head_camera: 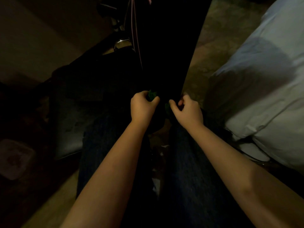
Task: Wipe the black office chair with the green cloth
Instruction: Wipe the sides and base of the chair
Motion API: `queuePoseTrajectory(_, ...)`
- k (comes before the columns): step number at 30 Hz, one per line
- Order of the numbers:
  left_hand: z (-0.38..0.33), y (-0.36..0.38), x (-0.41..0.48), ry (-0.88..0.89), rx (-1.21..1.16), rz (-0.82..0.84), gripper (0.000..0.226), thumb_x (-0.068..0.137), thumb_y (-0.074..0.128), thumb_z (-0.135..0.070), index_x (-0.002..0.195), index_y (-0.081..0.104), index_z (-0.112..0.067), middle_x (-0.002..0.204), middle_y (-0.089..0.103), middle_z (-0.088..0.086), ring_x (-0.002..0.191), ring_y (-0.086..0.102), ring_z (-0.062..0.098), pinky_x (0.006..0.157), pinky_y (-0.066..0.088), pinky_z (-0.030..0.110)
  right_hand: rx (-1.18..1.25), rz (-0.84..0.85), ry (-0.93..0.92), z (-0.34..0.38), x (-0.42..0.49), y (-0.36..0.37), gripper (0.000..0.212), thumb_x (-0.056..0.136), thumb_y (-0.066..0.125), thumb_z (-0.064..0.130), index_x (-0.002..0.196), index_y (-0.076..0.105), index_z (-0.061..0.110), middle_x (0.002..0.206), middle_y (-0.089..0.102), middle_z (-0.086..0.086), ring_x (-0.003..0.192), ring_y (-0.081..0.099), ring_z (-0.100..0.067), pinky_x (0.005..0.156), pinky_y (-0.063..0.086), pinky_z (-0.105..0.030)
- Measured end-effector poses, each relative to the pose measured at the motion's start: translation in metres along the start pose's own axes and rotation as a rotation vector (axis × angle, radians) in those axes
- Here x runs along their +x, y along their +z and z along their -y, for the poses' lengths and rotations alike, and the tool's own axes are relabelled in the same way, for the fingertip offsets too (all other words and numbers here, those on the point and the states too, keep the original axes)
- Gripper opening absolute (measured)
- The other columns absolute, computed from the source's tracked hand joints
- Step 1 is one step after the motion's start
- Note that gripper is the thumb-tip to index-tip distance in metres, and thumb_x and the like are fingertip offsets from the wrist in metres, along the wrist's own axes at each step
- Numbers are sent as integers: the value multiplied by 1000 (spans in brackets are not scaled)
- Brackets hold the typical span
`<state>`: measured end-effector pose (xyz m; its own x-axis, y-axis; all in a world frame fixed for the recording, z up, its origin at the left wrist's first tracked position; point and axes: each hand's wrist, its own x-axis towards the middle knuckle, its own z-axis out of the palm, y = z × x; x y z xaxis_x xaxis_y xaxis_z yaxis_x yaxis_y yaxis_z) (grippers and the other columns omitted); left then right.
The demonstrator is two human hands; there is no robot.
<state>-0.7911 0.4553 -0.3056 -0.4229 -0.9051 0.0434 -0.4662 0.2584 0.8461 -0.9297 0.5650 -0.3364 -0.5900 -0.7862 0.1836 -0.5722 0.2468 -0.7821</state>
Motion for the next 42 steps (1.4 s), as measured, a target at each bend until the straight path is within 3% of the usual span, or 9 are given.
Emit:
queuePoseTrajectory(5, -1, 5, 1, -23, 15, 57, 33, 89, 70, -21, 118, 67, -5, 91, 62, -4, 69, 55, -3, 53, 43, 2, 7, 29, -1, 0, 1, -2, 29, 89, 56, 55, 75, 39, 35, 67, 50, 11, 64, 54, 2, 44, 32, -14)
queuePoseTrajectory(9, 3, 11, 3, -106, -55, 110, 25, 88, 72, -22, 111, 69, -12, 84, 62, -9, 73, 59, -1, 57, 49, 10, -11, 13, -10, -1, 2, -1, 29, 87, 53, 59, 76, 40, 35, 66, 50, 10, 67, 55, 3, 43, 34, -12)
queuePoseTrajectory(12, 2, 22, 3, -151, -43, 122, 8, 87, 73, -23, 85, 65, -23, 78, 65, -6, 71, 65, 7, 59, 55, 23, -7, 10, -14, 0, 2, -1, 29, 88, 57, 53, 76, 40, 35, 65, 50, 10, 65, 55, 3, 44, 36, -13)
queuePoseTrajectory(15, 1, 34, 1, -177, -67, 70, 22, 85, 75, -22, 70, 60, -29, 70, 64, -8, 65, 64, 3, 59, 56, 29, -2, 0, -7, 1, 2, 0, 27, 89, 59, 50, 76, 39, 36, 66, 49, 12, 65, 54, 5, 45, 36, -12)
queuePoseTrajectory(22, -3, 39, -2, -117, -50, 22, 10, 85, 74, -25, 88, 67, -18, 74, 61, -13, 64, 56, -6, 49, 44, 7, 5, -5, -1, 0, 4, 1, 28, 89, 58, 52, 76, 40, 35, 65, 49, 10, 66, 55, 3, 47, 39, -13)
queuePoseTrajectory(27, -3, 33, -8, -106, -25, -23, 21, 85, 73, -28, 100, 70, -16, 73, 56, -20, 72, 63, 4, 56, 50, 16, -7, -2, 22, 2, 2, -2, 32, 86, 57, 59, 71, 40, 35, 62, 51, 11, 64, 55, 5, 46, 38, -11)
queuePoseTrajectory(33, -17, -2, -14, -39, 57, -54, 33, 87, 71, -29, 115, 67, -12, 74, 50, -23, 60, 50, -11, 50, 41, 6, -23, 51, 15, 17, 0, -26, 29, 88, 59, 53, 70, 47, 34, 63, 52, 9, 65, 55, 2, 44, 35, -14)
queuePoseTrajectory(39, -54, -45, -18, 96, 115, -20, 26, 92, 67, -21, 113, 67, -7, 92, 67, 4, 80, 65, 18, 70, 56, 35, -42, -23, -110, 63, 13, -57, 32, 91, 58, 47, 72, 54, 23, 57, 50, 7, 55, 51, -4, 45, 35, -23)
queuePoseTrajectory(42, -76, -63, -17, 155, 159, -6, 25, 93, 64, -22, 113, 65, -6, 100, 67, 10, 85, 64, 23, 75, 56, 44, -55, -64, -185, 89, 23, -74, 33, 93, 59, 43, 69, 56, 20, 56, 52, 8, 54, 52, -3, 45, 32, -21)
